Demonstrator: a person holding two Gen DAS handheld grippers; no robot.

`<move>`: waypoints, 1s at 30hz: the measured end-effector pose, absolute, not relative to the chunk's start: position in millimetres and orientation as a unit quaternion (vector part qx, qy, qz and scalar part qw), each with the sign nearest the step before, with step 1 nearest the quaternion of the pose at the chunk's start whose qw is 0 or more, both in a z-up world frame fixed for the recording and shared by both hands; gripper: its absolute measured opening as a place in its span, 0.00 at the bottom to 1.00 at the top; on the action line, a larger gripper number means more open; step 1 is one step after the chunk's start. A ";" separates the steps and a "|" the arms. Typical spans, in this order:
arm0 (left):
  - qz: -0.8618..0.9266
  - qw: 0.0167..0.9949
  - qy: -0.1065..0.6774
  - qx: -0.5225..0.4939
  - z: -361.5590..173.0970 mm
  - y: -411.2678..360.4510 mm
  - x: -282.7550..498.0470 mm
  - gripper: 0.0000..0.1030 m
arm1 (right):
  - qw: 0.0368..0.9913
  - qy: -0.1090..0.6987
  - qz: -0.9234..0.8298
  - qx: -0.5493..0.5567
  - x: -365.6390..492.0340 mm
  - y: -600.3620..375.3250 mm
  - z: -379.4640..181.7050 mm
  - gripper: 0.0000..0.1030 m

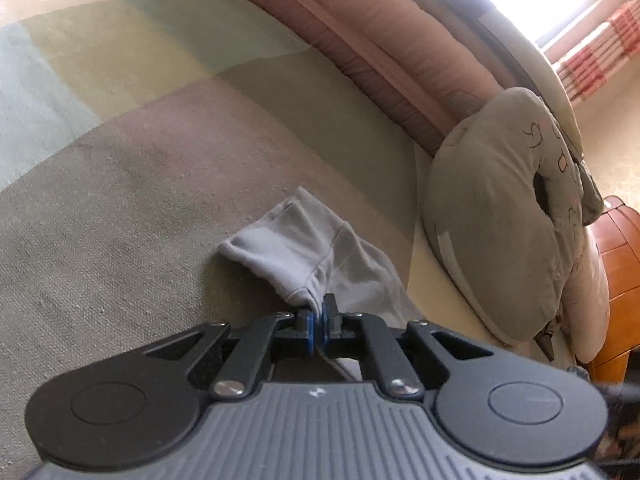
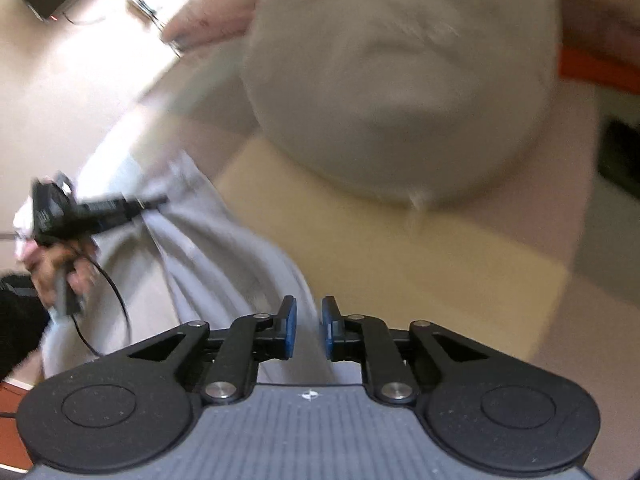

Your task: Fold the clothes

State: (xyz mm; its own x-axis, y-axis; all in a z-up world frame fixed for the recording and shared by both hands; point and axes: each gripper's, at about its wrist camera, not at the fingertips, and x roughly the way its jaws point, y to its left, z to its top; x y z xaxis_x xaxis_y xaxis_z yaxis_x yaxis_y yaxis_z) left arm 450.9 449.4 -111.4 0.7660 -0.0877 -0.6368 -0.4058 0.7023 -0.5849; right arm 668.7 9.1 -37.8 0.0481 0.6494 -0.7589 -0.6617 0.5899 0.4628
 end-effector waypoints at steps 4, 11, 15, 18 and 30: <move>0.091 0.858 0.324 -0.388 -114.5 452.5 450.2 0.04 | 0.707 0.498 0.502 -0.014 685.6 60.6 -37.9 0.17; 0.086 0.857 0.318 -0.395 -118.3 455.3 447.0 0.05 | 0.642 0.497 0.581 -0.067 700.5 166.1 -67.0 0.24; 0.082 0.856 0.311 -0.405 -122.7 457.5 444.5 0.07 | 0.614 0.508 0.600 -0.069 707.9 191.6 -75.5 0.26; 0.082 0.855 0.307 -0.410 -126.0 458.6 443.1 0.07 | 0.594 0.513 0.617 -0.056 712.8 210.4 -79.4 0.27; 0.077 0.872 0.309 -0.372 -114.5 454.2 450.6 0.07 | 0.608 0.476 0.630 -0.085 706.1 259.9 -72.4 0.02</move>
State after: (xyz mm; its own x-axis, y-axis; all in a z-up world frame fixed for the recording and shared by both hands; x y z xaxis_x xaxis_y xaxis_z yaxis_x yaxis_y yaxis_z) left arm 450.6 454.2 -114.5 0.7973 -0.0950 -0.5961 -0.3643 0.7118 -0.6006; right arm 706.1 259.9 -72.4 -0.2467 0.6848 -0.6856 -0.8465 0.1921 0.4965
